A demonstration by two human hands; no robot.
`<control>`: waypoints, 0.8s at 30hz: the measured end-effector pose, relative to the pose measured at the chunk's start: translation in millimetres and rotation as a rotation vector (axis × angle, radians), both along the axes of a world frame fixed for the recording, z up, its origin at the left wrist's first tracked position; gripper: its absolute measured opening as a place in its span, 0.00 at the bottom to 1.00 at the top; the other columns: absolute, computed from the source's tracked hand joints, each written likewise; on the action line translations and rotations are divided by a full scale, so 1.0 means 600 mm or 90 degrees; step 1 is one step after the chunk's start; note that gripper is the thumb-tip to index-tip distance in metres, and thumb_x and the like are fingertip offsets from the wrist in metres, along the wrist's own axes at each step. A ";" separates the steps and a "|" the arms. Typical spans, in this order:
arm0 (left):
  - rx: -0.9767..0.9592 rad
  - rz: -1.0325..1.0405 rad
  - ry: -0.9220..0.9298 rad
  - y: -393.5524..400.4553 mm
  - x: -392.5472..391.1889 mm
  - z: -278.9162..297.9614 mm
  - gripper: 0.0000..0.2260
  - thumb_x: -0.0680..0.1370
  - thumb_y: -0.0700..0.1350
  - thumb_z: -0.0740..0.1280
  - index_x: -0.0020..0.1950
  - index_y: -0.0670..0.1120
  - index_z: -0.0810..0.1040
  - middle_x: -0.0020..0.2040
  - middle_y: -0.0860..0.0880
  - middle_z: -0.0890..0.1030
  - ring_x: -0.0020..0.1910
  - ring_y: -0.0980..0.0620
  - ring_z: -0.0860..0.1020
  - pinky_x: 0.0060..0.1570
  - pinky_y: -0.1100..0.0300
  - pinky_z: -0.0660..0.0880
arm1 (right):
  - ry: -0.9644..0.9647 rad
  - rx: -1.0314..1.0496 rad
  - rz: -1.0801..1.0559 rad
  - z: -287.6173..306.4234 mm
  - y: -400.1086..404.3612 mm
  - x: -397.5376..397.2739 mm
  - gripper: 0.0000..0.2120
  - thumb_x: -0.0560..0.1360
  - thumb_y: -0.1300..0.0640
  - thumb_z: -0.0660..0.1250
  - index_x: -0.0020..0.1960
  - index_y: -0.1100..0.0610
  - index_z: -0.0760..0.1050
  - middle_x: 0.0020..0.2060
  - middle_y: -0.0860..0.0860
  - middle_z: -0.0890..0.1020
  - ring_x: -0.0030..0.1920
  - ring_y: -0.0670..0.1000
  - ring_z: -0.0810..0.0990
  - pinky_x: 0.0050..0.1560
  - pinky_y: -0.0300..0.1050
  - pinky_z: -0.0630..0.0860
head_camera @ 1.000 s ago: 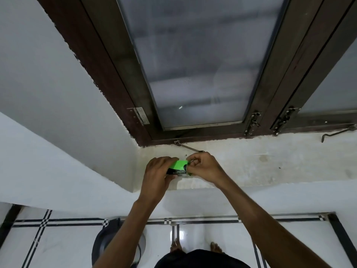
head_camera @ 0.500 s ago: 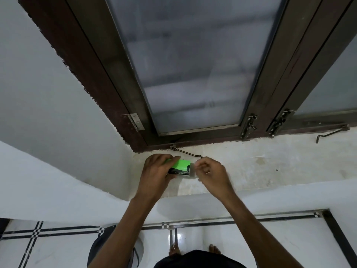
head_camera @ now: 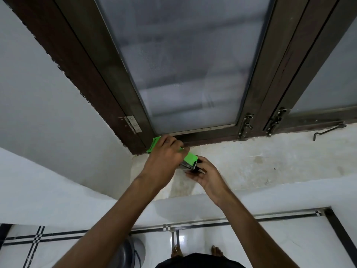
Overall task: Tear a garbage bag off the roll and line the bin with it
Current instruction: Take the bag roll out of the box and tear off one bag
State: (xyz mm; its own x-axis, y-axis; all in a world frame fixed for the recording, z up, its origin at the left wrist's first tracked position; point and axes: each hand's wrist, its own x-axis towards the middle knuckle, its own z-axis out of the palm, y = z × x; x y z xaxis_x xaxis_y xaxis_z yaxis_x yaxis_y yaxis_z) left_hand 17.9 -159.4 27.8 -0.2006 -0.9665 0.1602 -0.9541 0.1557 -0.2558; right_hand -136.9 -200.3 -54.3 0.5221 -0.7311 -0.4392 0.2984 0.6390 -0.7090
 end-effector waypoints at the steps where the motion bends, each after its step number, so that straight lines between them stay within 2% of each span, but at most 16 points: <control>1: -0.007 0.010 0.023 0.002 0.007 0.000 0.26 0.65 0.41 0.79 0.63 0.46 0.80 0.57 0.44 0.82 0.58 0.40 0.78 0.63 0.44 0.71 | 0.002 -0.016 -0.001 0.001 -0.001 -0.004 0.11 0.81 0.65 0.59 0.61 0.62 0.76 0.57 0.61 0.82 0.54 0.58 0.83 0.60 0.53 0.79; 5: -0.002 0.063 0.122 0.024 0.035 -0.029 0.29 0.60 0.45 0.82 0.61 0.49 0.82 0.56 0.48 0.84 0.55 0.43 0.80 0.61 0.46 0.73 | 0.089 -0.079 0.000 -0.004 -0.001 -0.040 0.14 0.76 0.68 0.70 0.61 0.65 0.76 0.59 0.61 0.82 0.55 0.58 0.85 0.54 0.47 0.83; 8: 0.035 0.148 0.214 0.048 0.055 -0.073 0.28 0.63 0.47 0.81 0.63 0.50 0.80 0.57 0.50 0.83 0.56 0.44 0.79 0.60 0.48 0.73 | 0.155 -0.119 -0.024 -0.010 0.007 -0.076 0.14 0.73 0.68 0.73 0.57 0.62 0.77 0.58 0.62 0.82 0.56 0.59 0.84 0.54 0.50 0.83; 11: 0.055 0.215 0.291 0.065 0.066 -0.120 0.27 0.67 0.47 0.79 0.65 0.49 0.79 0.59 0.47 0.82 0.58 0.43 0.79 0.62 0.48 0.72 | 0.221 -0.172 -0.089 -0.019 0.015 -0.106 0.15 0.71 0.68 0.75 0.55 0.58 0.78 0.54 0.58 0.83 0.56 0.58 0.84 0.57 0.56 0.82; 13: 0.048 0.246 0.325 0.071 0.066 -0.136 0.27 0.69 0.47 0.78 0.67 0.47 0.77 0.63 0.46 0.80 0.62 0.42 0.77 0.65 0.46 0.71 | 0.234 -0.170 -0.142 -0.020 0.020 -0.118 0.16 0.71 0.68 0.75 0.54 0.58 0.77 0.53 0.56 0.84 0.55 0.56 0.84 0.58 0.56 0.81; 15: 0.019 0.254 0.317 0.075 0.052 -0.136 0.30 0.70 0.50 0.77 0.70 0.47 0.75 0.68 0.45 0.75 0.68 0.41 0.72 0.68 0.45 0.69 | 0.249 -0.165 -0.186 -0.015 0.027 -0.124 0.15 0.71 0.68 0.75 0.54 0.58 0.76 0.53 0.56 0.84 0.54 0.55 0.84 0.57 0.51 0.81; 17: -0.044 0.244 0.371 0.081 0.013 -0.119 0.27 0.72 0.50 0.75 0.70 0.48 0.74 0.68 0.46 0.75 0.68 0.44 0.71 0.65 0.49 0.70 | 0.258 -0.168 -0.217 -0.006 0.035 -0.123 0.15 0.71 0.67 0.75 0.55 0.58 0.76 0.53 0.56 0.84 0.52 0.51 0.85 0.50 0.40 0.80; 19: -0.070 0.233 0.529 0.088 -0.043 -0.092 0.16 0.77 0.49 0.70 0.64 0.49 0.79 0.60 0.51 0.80 0.59 0.52 0.77 0.58 0.58 0.74 | 0.250 -0.168 -0.245 0.004 0.048 -0.118 0.15 0.71 0.67 0.75 0.54 0.58 0.76 0.52 0.56 0.84 0.51 0.51 0.84 0.47 0.37 0.79; 20: -0.031 0.251 0.661 0.089 -0.071 -0.078 0.11 0.79 0.50 0.68 0.60 0.51 0.81 0.55 0.54 0.82 0.54 0.56 0.79 0.52 0.62 0.76 | 0.245 -0.169 -0.260 0.009 0.055 -0.113 0.15 0.71 0.67 0.75 0.54 0.57 0.76 0.52 0.56 0.84 0.52 0.52 0.84 0.48 0.38 0.78; 22: 0.159 0.325 0.993 0.079 -0.113 -0.061 0.11 0.80 0.55 0.65 0.56 0.52 0.83 0.50 0.56 0.85 0.51 0.56 0.82 0.48 0.67 0.77 | 0.241 -0.184 -0.284 0.021 0.071 -0.103 0.14 0.71 0.66 0.75 0.52 0.56 0.77 0.49 0.55 0.84 0.51 0.53 0.83 0.50 0.42 0.77; 24: 0.309 0.376 1.227 0.064 -0.132 -0.059 0.15 0.80 0.56 0.64 0.58 0.48 0.83 0.53 0.50 0.86 0.55 0.52 0.83 0.55 0.62 0.78 | 0.252 -0.206 -0.277 0.030 0.089 -0.091 0.12 0.71 0.63 0.76 0.52 0.55 0.77 0.47 0.53 0.84 0.50 0.52 0.83 0.51 0.46 0.78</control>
